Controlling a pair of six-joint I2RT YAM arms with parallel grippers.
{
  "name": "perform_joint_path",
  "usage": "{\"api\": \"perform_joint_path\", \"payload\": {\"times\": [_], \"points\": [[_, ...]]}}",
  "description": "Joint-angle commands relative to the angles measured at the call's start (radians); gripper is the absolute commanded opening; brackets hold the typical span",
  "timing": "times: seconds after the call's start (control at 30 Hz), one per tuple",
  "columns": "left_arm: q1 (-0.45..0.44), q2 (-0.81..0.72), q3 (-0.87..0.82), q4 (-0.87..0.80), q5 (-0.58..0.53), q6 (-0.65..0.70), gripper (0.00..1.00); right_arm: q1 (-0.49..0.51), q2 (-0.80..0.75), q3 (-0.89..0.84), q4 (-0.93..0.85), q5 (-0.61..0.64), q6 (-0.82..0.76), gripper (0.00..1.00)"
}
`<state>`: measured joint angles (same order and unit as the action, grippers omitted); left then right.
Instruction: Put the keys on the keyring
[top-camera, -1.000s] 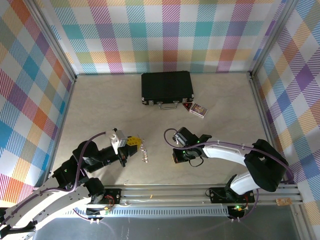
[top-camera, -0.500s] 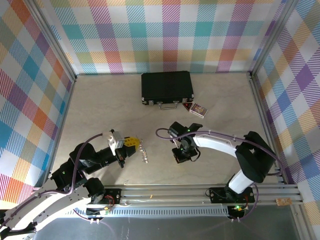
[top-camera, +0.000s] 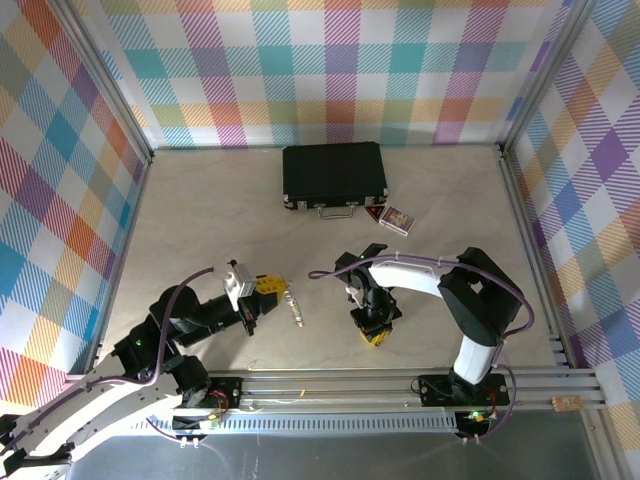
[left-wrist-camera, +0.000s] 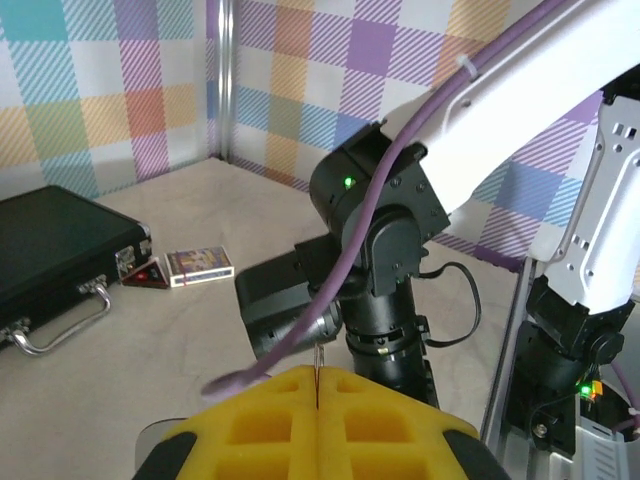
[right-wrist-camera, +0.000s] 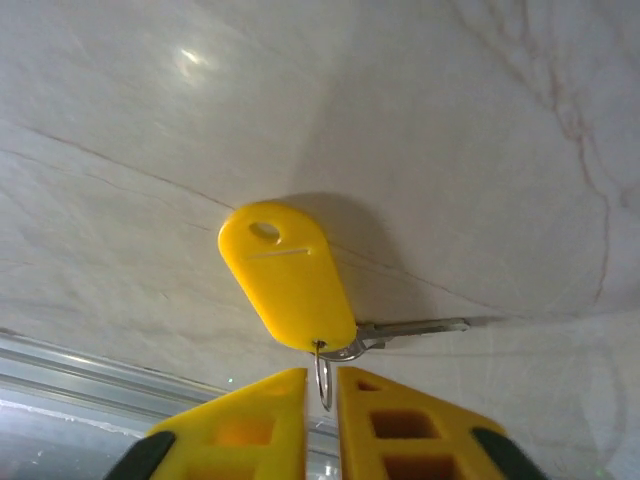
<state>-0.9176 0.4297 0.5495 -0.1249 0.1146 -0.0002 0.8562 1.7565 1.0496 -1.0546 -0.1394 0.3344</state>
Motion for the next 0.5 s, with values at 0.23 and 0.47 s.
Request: {"api": "perform_joint_path", "payload": {"times": [0.23, 0.47], "points": [[0.002, 0.0, -0.01, 0.086, 0.072, -0.04, 0.0, -0.007, -0.336, -0.166, 0.148, 0.024, 0.279, 0.49], [0.001, -0.02, -0.019, 0.102, 0.082, -0.058, 0.0, 0.019, -0.659, -0.415, 0.314, 0.014, 0.406, 0.62]]}}
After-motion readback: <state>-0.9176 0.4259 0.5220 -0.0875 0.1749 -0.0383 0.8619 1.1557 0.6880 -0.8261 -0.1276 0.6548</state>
